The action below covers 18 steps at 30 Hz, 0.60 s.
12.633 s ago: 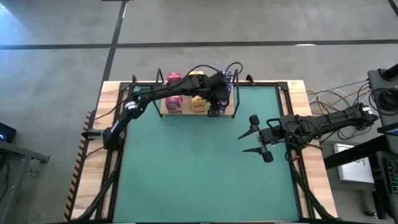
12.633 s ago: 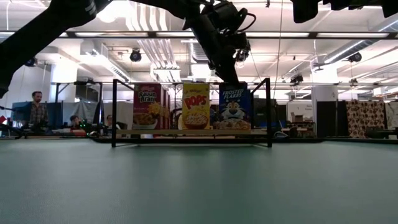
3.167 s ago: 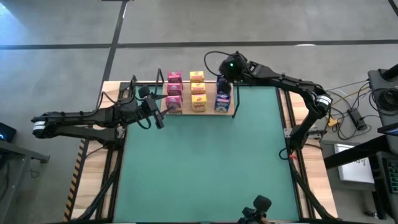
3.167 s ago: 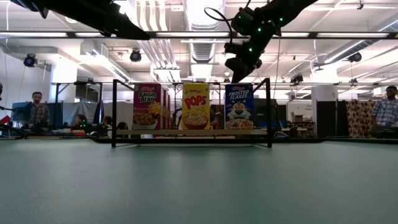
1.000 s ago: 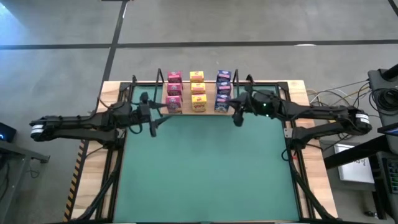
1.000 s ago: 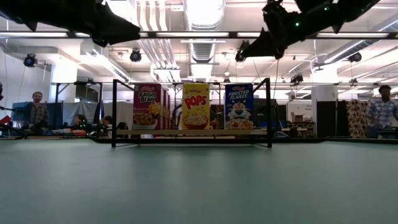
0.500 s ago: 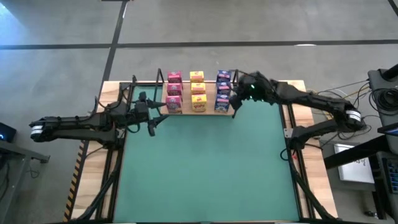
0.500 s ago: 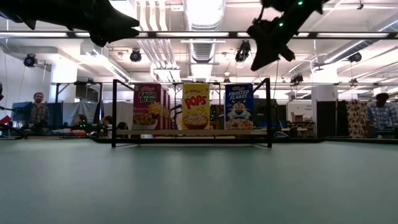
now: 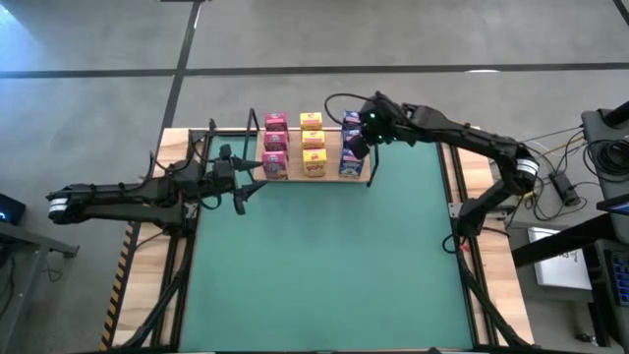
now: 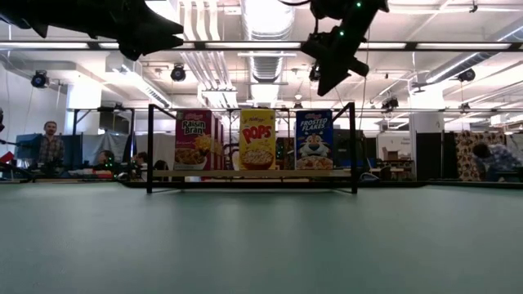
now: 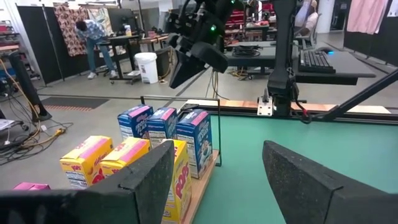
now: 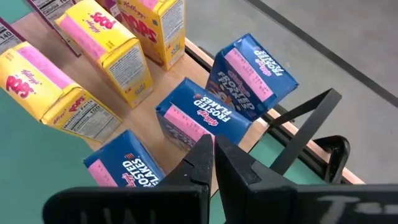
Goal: Stack cereal on shelf
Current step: Adjust the blue cereal boxes on the shelf
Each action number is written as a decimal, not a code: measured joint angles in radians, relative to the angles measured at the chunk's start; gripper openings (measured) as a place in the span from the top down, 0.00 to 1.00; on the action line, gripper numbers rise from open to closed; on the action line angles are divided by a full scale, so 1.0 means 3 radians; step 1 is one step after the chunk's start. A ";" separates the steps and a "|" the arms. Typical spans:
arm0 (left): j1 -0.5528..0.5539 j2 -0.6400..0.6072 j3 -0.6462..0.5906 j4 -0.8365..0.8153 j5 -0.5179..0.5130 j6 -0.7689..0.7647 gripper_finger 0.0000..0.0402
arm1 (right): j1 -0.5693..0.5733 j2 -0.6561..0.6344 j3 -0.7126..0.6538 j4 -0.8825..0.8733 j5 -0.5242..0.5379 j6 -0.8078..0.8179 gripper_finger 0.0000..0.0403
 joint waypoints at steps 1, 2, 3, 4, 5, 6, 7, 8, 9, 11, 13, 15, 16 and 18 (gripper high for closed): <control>0.0000 0.0000 0.0000 0.0001 0.0000 0.0003 0.43 | -0.0003 0.0016 0.0010 -0.0002 0.0000 0.0001 0.98; 0.0000 0.0000 -0.0001 0.0001 0.0000 0.0004 0.43 | -0.0005 0.0031 0.0013 -0.0009 0.0000 0.0005 0.98; 0.0000 -0.0001 -0.0001 0.0001 0.0000 0.0006 0.43 | -0.0006 0.0050 0.0014 -0.0025 -0.0001 0.0015 0.98; 0.0000 0.0000 -0.0001 0.0001 0.0000 0.0006 0.43 | -0.0010 0.0071 0.0013 -0.0042 -0.0002 0.0033 0.98; 0.0000 0.0000 -0.0001 0.0001 0.0000 0.0006 0.43 | -0.0011 0.0090 0.0011 -0.0049 -0.0006 0.0041 0.98; 0.0000 0.0000 -0.0001 0.0001 0.0000 0.0008 0.43 | -0.0011 0.0103 0.0002 -0.0052 -0.0018 0.0057 0.98; 0.0000 0.0003 -0.0001 0.0001 0.0000 0.0007 0.43 | -0.0013 0.0119 -0.0006 -0.0063 -0.0023 0.0072 0.98; 0.0000 0.0007 -0.0001 0.0001 0.0000 0.0008 0.43 | -0.0013 0.0137 -0.0007 -0.0084 -0.0025 0.0091 0.98; 0.0000 0.0010 -0.0001 0.0000 0.0000 0.0008 0.43 | -0.0013 0.0152 -0.0008 -0.0096 -0.0028 0.0117 0.98; 0.0000 0.0019 -0.0001 0.0001 0.0000 0.0008 0.43 | -0.0013 0.0165 -0.0010 -0.0147 -0.0033 0.0153 0.98; 0.0000 0.0023 -0.0001 -0.0001 0.0000 0.0008 0.43 | -0.0011 0.0168 -0.0010 -0.0168 -0.0033 0.0177 0.98; 0.0000 0.0023 -0.0001 -0.0001 0.0000 0.0008 0.43 | -0.0011 0.0169 -0.0014 -0.0161 -0.0032 0.0178 0.98; 0.0000 0.0022 -0.0001 -0.0001 0.0000 0.0008 0.43 | -0.0011 0.0170 -0.0018 -0.0151 -0.0027 0.0179 0.98; 0.0000 0.0023 -0.0001 -0.0001 0.0000 0.0008 0.43 | -0.0011 0.0170 -0.0042 -0.0095 -0.0018 0.0179 0.98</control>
